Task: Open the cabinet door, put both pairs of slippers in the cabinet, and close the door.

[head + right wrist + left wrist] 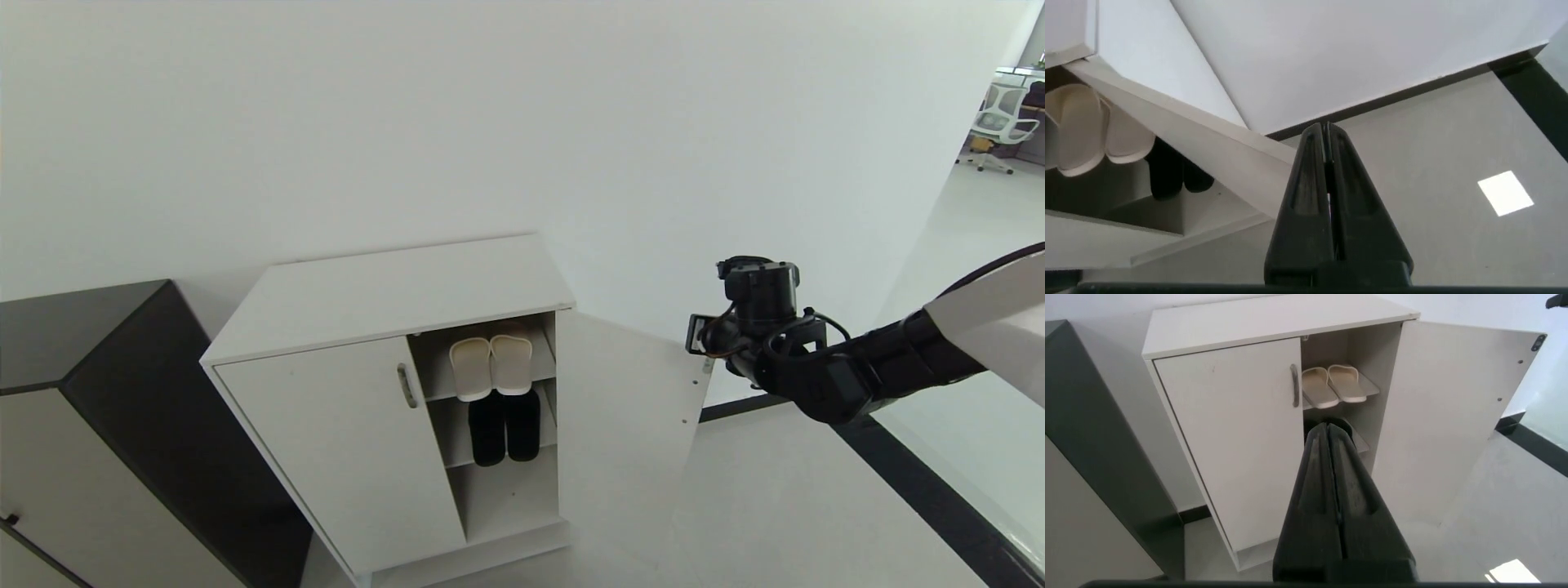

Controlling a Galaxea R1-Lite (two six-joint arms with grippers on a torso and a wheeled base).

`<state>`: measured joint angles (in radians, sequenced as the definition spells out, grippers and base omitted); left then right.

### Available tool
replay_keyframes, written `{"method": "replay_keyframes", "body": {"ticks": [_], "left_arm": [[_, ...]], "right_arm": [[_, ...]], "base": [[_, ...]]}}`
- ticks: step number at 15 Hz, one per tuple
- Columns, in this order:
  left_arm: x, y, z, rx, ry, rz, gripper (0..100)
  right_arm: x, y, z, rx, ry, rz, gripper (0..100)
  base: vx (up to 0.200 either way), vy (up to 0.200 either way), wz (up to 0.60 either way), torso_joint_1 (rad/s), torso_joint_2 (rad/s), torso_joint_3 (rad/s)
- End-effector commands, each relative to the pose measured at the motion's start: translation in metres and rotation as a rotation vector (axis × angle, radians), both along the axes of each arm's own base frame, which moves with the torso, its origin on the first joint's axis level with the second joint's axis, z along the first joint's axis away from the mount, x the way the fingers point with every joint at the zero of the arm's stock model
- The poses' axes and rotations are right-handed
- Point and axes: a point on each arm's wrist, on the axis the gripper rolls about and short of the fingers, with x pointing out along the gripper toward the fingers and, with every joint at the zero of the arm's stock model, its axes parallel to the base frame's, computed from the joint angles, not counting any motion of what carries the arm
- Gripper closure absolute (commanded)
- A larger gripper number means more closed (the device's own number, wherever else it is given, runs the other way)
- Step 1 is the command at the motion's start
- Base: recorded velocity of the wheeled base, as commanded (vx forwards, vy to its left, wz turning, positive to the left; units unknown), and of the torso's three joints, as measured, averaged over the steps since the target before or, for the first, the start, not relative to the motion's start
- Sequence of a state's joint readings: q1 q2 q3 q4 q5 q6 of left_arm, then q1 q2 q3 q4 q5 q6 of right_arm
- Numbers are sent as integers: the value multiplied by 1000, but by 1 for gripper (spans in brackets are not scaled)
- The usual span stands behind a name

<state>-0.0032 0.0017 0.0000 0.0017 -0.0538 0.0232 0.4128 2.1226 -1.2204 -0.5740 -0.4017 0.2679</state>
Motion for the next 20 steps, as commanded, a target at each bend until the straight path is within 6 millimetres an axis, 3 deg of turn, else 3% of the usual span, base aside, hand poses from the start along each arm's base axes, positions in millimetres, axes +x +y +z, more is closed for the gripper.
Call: {"method": "replay_keyframes", "body": {"ticks": [1, 8, 13, 16, 20], "left_arm": [[0, 0, 0, 0, 0, 0, 100], [0, 0, 0, 0, 0, 0, 100], [0, 0, 0, 0, 0, 0, 100], [0, 0, 0, 0, 0, 0, 100], [0, 0, 0, 0, 0, 0, 100]], "right_arm": [[10, -2, -16, -10, 29, -13, 100], [17, -5, -29, -13, 52, -10, 100], [9, 0, -29, -20, 66, 9, 100], [-12, 14, -22, -27, 73, 60, 100], [-65, 50, -7, -32, 72, 204, 100]], "base": [[0, 0, 0, 0, 0, 0], [0, 0, 0, 0, 0, 0], [0, 0, 0, 0, 0, 0], [0, 0, 0, 0, 0, 0], [0, 0, 0, 0, 0, 0]]}}
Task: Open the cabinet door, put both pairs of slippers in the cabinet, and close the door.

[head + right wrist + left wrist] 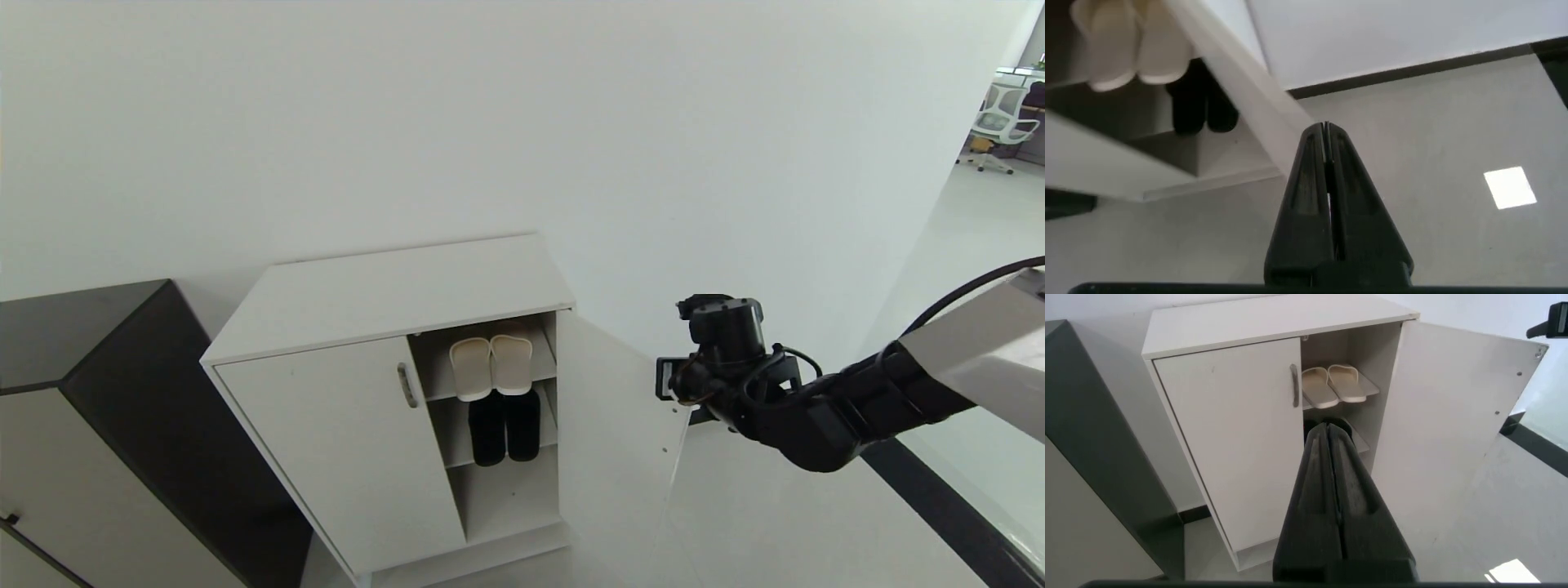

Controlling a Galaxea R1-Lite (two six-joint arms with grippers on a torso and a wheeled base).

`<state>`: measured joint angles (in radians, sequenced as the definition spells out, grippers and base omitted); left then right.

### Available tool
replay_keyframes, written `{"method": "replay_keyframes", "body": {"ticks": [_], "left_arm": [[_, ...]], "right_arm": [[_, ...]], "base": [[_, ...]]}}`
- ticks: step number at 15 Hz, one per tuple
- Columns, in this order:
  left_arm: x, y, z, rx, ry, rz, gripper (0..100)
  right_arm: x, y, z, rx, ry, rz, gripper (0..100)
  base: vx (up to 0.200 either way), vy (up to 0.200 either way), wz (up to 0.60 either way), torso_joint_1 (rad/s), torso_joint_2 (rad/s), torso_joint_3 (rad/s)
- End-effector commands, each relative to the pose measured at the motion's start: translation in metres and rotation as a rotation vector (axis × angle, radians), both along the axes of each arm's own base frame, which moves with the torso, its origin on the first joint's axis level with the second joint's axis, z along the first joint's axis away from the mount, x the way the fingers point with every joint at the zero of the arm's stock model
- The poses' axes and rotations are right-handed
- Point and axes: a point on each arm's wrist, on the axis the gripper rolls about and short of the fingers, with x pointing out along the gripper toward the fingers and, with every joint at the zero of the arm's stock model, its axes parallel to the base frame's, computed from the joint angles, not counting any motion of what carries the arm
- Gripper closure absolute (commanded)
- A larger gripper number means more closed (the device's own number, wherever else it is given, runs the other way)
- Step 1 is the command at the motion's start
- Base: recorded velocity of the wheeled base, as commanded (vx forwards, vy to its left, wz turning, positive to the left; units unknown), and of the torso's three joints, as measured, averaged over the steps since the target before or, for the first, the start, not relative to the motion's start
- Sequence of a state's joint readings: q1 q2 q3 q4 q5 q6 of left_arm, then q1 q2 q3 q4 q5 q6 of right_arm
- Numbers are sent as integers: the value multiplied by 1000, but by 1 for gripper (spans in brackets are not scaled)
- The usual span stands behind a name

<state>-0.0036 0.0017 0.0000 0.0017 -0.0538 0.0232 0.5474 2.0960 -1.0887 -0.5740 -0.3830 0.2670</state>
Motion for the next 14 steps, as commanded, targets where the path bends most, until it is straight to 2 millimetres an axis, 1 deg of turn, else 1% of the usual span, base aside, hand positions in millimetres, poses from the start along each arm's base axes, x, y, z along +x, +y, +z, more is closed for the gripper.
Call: {"method": "replay_keyframes", "body": {"ticks": [1, 2, 3, 5, 7, 9, 10, 12, 14], "left_arm": [[0, 0, 0, 0, 0, 1, 100], [0, 0, 0, -2, 0, 1, 100], [0, 0, 0, -2, 0, 1, 100], [0, 0, 0, 0, 0, 1, 100], [0, 0, 0, 0, 0, 1, 100], [0, 0, 0, 0, 0, 1, 100], [0, 0, 0, 0, 0, 1, 100], [0, 0, 0, -2, 0, 1, 100], [0, 0, 0, 0, 0, 1, 100]], "right_arm": [[-37, 20, 20, 18, -26, 94, 100], [-45, 23, 23, 20, -29, 113, 100], [-48, 24, 26, 23, -34, 119, 100], [-45, 22, 21, 14, -23, 110, 100], [-35, 17, 10, -1, -1, 83, 100], [-29, 16, -1, -16, 22, 72, 100], [-28, 16, -2, -17, 23, 72, 100], [-27, 23, -18, -39, 57, 82, 100], [-32, 32, -25, -45, 74, 109, 100]], "base": [[0, 0, 0, 0, 0, 0], [0, 0, 0, 0, 0, 0], [0, 0, 0, 0, 0, 0], [0, 0, 0, 0, 0, 0], [0, 0, 0, 0, 0, 0], [0, 0, 0, 0, 0, 0], [0, 0, 0, 0, 0, 0], [0, 0, 0, 0, 0, 0], [0, 0, 0, 0, 0, 0]]}}
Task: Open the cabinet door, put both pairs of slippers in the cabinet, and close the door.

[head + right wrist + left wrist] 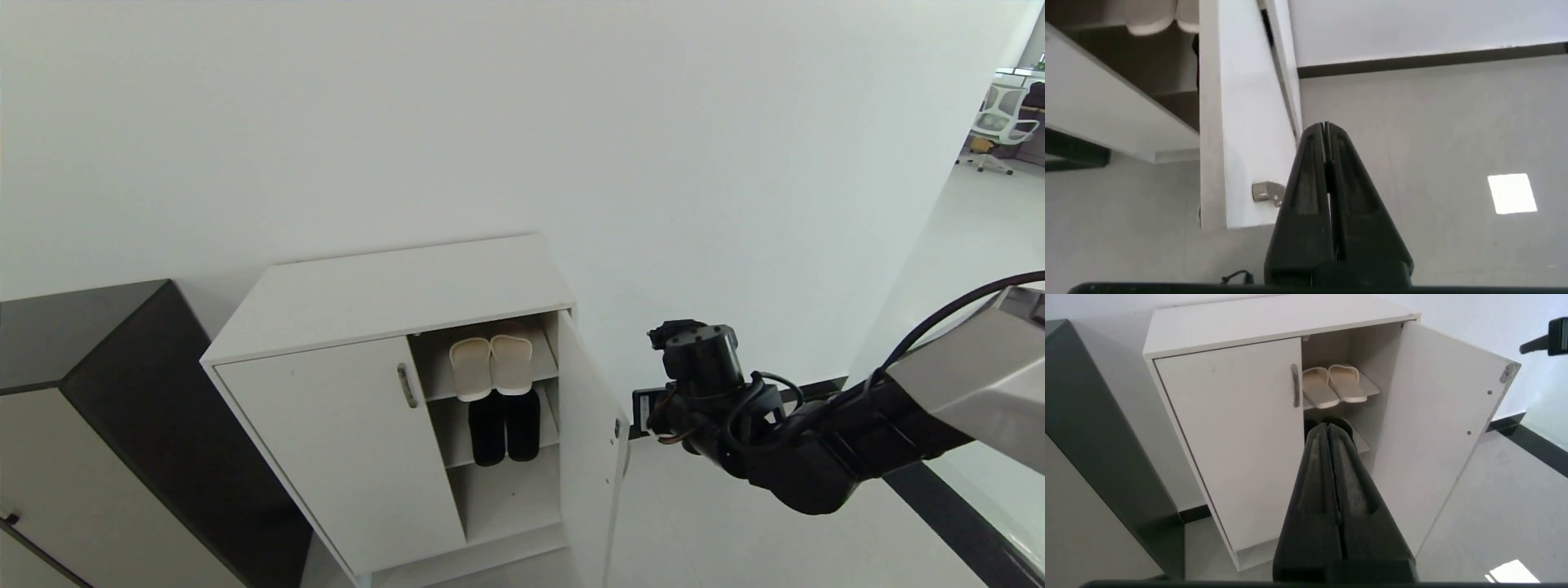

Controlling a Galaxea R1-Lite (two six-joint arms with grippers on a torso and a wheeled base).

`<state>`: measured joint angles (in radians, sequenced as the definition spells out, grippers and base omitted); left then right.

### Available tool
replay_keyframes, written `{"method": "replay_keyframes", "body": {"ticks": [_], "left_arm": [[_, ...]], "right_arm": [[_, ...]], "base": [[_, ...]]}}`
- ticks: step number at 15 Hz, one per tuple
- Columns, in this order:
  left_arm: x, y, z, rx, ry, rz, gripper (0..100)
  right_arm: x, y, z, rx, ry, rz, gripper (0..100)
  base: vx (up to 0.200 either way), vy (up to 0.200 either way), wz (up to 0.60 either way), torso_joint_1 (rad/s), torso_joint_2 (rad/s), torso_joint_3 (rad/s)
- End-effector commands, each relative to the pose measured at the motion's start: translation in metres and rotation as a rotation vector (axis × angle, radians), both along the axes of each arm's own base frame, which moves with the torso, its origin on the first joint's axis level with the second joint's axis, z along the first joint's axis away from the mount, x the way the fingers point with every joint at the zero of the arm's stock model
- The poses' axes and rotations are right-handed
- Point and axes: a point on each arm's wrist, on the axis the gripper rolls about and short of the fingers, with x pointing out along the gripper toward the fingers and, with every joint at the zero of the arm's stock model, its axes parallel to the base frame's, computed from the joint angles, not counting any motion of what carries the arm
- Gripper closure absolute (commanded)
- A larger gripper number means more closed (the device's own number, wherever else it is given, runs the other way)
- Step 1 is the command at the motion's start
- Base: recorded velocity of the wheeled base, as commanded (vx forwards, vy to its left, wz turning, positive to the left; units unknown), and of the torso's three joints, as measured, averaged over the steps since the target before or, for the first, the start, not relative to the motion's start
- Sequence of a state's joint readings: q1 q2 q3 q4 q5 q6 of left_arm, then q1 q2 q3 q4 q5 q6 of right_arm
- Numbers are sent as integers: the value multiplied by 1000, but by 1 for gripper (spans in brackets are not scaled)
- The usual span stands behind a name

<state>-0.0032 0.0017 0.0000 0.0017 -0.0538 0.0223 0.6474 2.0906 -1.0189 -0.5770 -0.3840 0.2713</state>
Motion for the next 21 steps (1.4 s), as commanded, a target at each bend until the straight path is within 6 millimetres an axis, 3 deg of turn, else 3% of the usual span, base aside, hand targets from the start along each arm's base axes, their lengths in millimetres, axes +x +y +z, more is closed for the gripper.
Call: {"method": "replay_keyframes", "body": {"ticks": [1, 3, 5, 9, 21], "left_arm": [[0, 0, 0, -1, 0, 0, 100], [0, 0, 0, 1, 0, 0, 100], [0, 0, 0, 1, 0, 0, 100], [0, 0, 0, -1, 0, 0, 100], [0, 0, 0, -1, 0, 0, 100]], "right_arm": [[-4, 10, -14, -15, 29, 25, 100], [-8, 15, -14, -4, 34, 37, 100], [-29, 35, -13, 36, 48, 116, 100], [-58, 44, -13, 124, 12, 274, 100], [-70, 35, -19, 82, 32, 353, 100]], "base": [[0, 0, 0, 0, 0, 0], [0, 0, 0, 0, 0, 0], [0, 0, 0, 0, 0, 0], [0, 0, 0, 0, 0, 0], [0, 0, 0, 0, 0, 0]]}}
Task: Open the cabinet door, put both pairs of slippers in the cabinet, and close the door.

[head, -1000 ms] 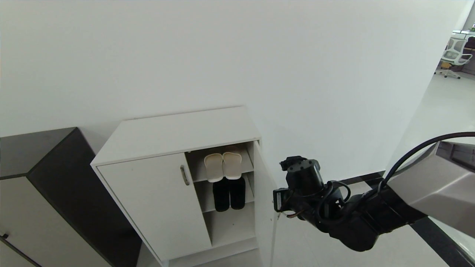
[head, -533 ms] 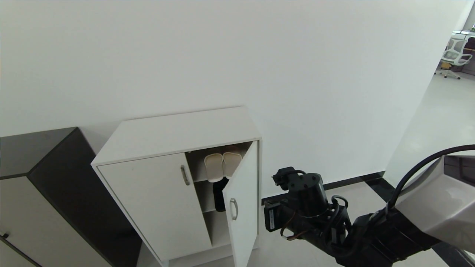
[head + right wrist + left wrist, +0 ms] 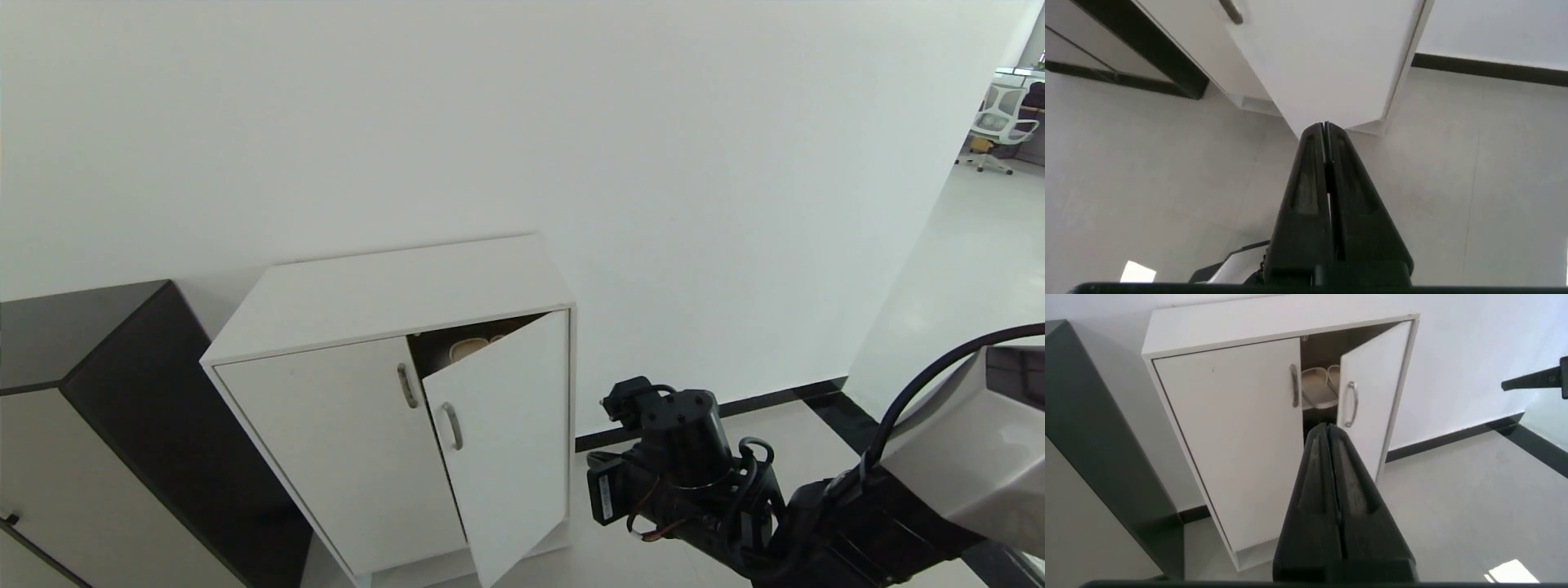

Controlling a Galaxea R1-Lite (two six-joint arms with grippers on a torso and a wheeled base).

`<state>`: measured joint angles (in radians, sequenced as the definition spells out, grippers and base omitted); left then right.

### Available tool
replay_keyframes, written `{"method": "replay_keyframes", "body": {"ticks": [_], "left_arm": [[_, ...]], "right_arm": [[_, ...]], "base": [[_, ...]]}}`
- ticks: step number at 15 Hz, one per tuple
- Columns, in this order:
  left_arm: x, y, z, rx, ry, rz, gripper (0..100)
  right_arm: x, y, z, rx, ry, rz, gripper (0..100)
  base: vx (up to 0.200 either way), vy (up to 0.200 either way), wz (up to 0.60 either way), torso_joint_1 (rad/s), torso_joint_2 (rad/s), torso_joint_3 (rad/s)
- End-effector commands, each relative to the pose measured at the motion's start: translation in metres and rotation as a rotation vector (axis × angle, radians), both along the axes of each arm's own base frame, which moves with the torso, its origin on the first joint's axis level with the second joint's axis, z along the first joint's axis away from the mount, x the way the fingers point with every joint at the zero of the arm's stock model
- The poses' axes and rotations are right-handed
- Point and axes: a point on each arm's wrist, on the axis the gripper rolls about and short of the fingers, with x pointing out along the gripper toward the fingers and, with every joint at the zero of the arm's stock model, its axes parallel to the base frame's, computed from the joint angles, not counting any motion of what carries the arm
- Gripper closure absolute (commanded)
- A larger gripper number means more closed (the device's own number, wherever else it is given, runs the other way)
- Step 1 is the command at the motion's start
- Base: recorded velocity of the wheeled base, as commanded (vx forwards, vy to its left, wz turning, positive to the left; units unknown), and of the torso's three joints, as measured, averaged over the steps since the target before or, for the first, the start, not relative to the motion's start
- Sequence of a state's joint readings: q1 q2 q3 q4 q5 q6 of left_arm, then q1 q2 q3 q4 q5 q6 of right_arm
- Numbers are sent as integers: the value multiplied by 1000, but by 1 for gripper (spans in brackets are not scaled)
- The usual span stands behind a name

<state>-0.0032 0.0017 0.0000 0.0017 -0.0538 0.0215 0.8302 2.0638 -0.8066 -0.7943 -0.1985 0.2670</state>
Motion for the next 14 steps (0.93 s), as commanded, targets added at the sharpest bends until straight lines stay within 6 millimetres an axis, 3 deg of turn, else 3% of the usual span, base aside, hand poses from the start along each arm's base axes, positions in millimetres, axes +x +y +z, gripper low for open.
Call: {"method": "replay_keyframes", "body": {"ticks": [1, 6, 14], "left_arm": [[0, 0, 0, 0, 0, 0, 100], [0, 0, 0, 2, 0, 0, 100], [0, 0, 0, 2, 0, -1, 100]], "right_arm": [[-2, 1, 0, -2, 1, 7, 100], [-2, 0, -1, -6, 2, 11, 100], [-7, -5, -14, 14, -12, 82, 100]], "base": [[0, 0, 600, -2, 7, -2], [0, 0, 600, 5, 3, 1], [0, 0, 0, 0, 0, 0]]}}
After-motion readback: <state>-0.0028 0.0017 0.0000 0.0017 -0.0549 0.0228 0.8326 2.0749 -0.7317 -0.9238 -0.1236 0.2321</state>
